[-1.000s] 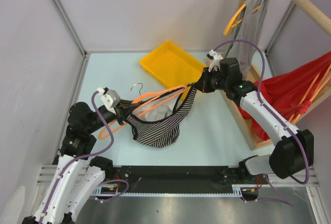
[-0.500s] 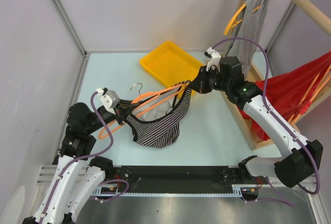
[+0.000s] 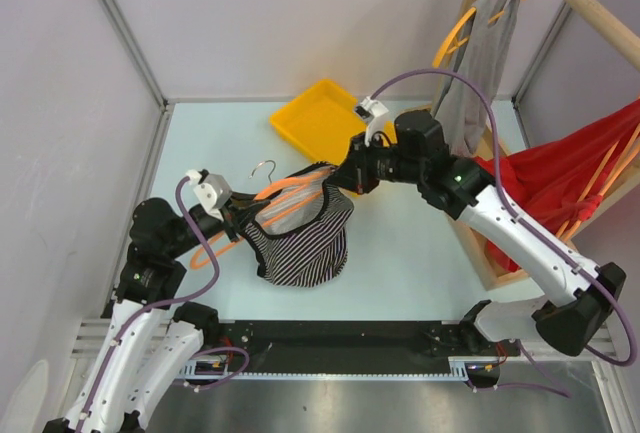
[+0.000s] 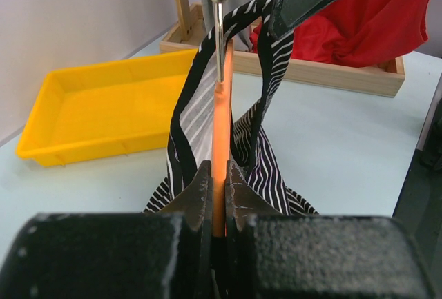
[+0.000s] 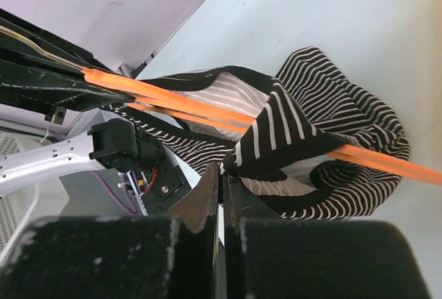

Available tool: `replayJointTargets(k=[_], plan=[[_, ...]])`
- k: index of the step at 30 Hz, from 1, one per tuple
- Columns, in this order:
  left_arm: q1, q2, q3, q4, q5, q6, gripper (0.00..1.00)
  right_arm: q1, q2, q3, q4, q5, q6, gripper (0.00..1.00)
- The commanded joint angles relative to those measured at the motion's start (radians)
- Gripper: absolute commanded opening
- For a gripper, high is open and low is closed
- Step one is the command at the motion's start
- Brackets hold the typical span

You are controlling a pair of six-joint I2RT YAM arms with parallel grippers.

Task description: Place the tank top on the hanger

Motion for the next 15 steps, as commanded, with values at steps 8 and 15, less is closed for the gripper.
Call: replayJointTargets(k=[8, 15], plan=[[0.010, -0.005, 0.001, 0.041, 0.001, -0.006, 0.00, 0.089, 0.087, 0.141, 0.012, 0.005, -0.016, 0.00], [0.012, -0.009, 0.003, 0.039, -0.004, -0.004, 0.00, 0.083, -0.015, 0.026, -0.011, 0.044, -0.022, 0.00]])
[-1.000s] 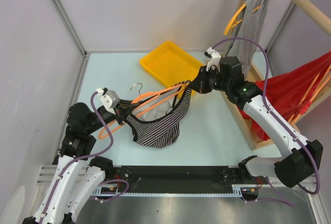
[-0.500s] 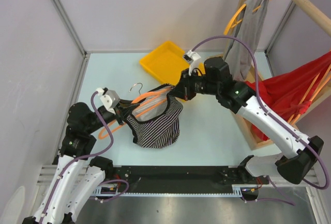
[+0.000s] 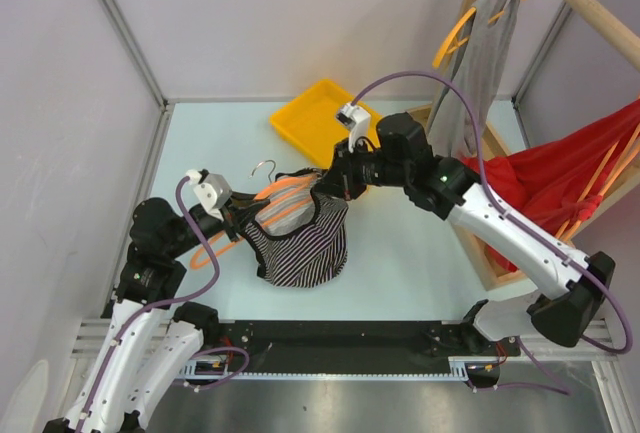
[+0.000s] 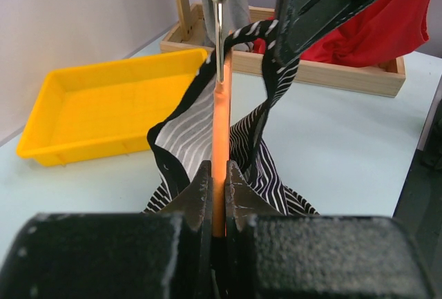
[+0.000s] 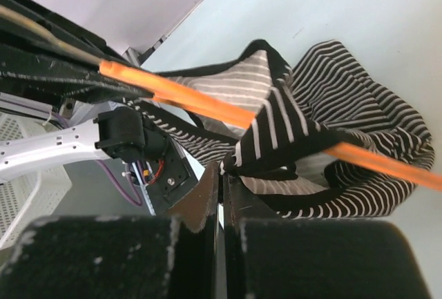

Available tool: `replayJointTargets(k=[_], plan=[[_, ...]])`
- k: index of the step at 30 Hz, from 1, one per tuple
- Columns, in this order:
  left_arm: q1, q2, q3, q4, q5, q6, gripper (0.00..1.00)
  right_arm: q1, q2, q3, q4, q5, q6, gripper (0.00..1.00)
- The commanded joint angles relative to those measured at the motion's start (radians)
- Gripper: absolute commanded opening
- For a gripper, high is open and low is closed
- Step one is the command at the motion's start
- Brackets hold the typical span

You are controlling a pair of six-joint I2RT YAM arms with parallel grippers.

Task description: Place the tank top on the hanger

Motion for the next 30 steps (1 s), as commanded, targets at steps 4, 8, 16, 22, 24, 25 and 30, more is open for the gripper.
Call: replayJointTargets(k=[4, 8, 16, 22, 24, 25, 30], plan=[[0.011, -0.013, 0.003, 0.039, -0.006, -0.005, 0.00, -0.056, -0.106, -0.083, -0.014, 0.020, 0.000, 0.00], [0.009, -0.016, 0.003, 0.039, -0.004, -0.003, 0.00, -0.072, -0.109, -0.097, -0.032, 0.013, -0.015, 0.16], [0.011, 0.000, 0.015, 0.020, 0.106, 0.021, 0.00, -0.052, -0.161, -0.034, -0.195, 0.035, -0.180, 0.89], [0.009, 0.046, 0.052, -0.023, 0.267, 0.050, 0.00, -0.003, -0.269, -0.029, -0.282, 0.102, -0.302, 0.91], [0.009, 0.065, 0.063, -0.039, 0.316, 0.057, 0.00, 0.012, -0.298, -0.032, -0.286, 0.099, -0.317, 0.90], [0.011, 0.075, 0.087, -0.072, 0.379, 0.063, 0.00, 0.017, -0.302, -0.034, -0.298, 0.089, -0.345, 0.89], [0.011, 0.137, 0.152, -0.169, 0.523, 0.112, 0.00, 0.040, -0.315, -0.048, -0.304, 0.021, -0.431, 0.88]])
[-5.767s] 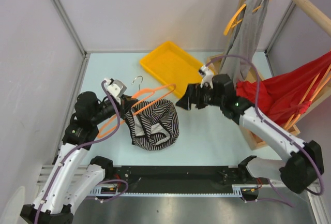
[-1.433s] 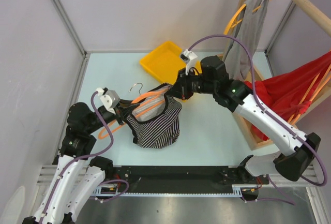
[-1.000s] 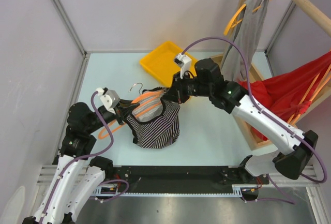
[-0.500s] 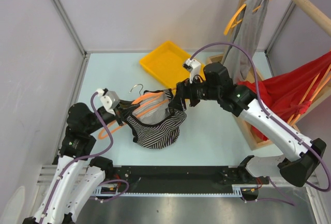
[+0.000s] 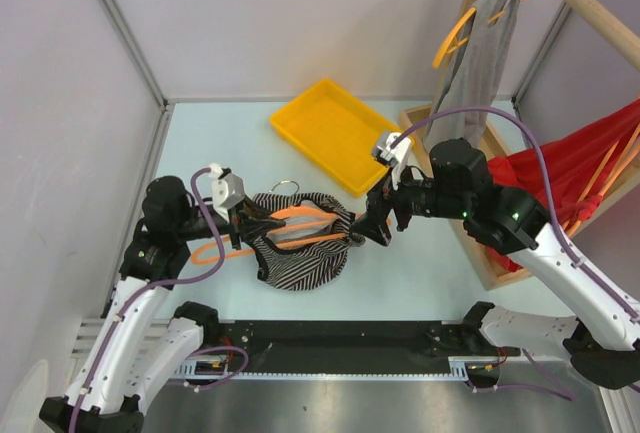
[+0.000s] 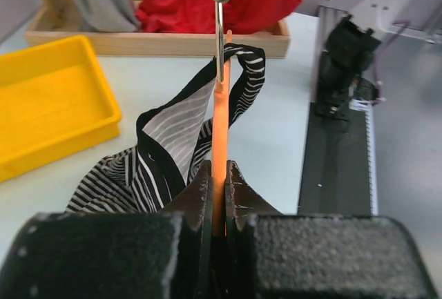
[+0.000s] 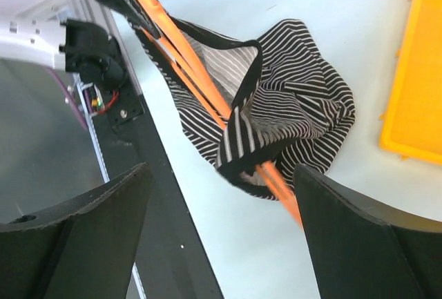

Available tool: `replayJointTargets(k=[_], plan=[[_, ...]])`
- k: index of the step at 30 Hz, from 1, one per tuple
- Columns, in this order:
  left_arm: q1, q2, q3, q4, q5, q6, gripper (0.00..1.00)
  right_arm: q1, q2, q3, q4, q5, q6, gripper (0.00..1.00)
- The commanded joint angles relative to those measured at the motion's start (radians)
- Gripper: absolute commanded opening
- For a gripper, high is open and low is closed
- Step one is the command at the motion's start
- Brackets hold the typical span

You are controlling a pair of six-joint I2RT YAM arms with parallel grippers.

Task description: Place the tank top on the hanger

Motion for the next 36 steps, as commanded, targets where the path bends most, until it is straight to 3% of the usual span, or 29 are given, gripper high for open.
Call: replayJointTargets(k=[1, 10, 20, 23, 25, 26, 27, 28, 30, 31, 33, 34, 36], plan=[[0.007, 0.022, 0.091, -0.051, 0.200, 0.066, 0.00, 0.018, -0.005, 0.008, -0.014, -0.057, -0.106, 0.88], [0.007, 0.022, 0.102, -0.048, 0.330, 0.057, 0.00, 0.078, 0.064, -0.021, -0.020, -0.134, -0.168, 0.86], [0.007, 0.034, 0.114, -0.042, 0.335, 0.058, 0.00, 0.181, 0.109, -0.047, -0.055, -0.135, -0.177, 0.81], [0.009, 0.036, 0.119, -0.044, 0.338, 0.060, 0.00, 0.189, 0.112, -0.057, -0.055, -0.120, -0.163, 0.62], [0.007, 0.040, 0.120, -0.044, 0.340, 0.063, 0.00, 0.190, 0.110, -0.054, -0.052, -0.128, -0.148, 0.44], [0.009, 0.043, 0.120, -0.048, 0.338, 0.063, 0.00, 0.189, 0.107, -0.052, -0.046, -0.132, -0.143, 0.32], [0.009, 0.045, 0.122, -0.048, 0.340, 0.066, 0.00, 0.190, 0.102, -0.054, -0.038, -0.134, -0.139, 0.05], [0.009, 0.049, 0.122, -0.048, 0.335, 0.064, 0.00, 0.190, 0.098, -0.060, -0.026, -0.132, -0.131, 0.00], [0.007, 0.054, 0.126, -0.050, 0.330, 0.063, 0.09, 0.192, 0.079, -0.070, -0.011, -0.123, -0.125, 0.00], [0.007, 0.057, 0.128, -0.050, 0.327, 0.063, 0.32, 0.190, 0.073, -0.070, -0.008, -0.107, -0.122, 0.00], [0.009, 0.054, 0.129, -0.050, 0.291, 0.063, 0.52, 0.192, 0.060, -0.075, -0.001, -0.091, -0.099, 0.00], [0.009, 0.051, 0.128, -0.050, 0.265, 0.063, 0.68, 0.192, 0.055, -0.077, -0.001, -0.064, -0.084, 0.00], [0.009, 0.045, 0.119, -0.047, 0.182, 0.055, 0.82, 0.192, 0.049, -0.078, -0.033, -0.030, -0.032, 0.00]])
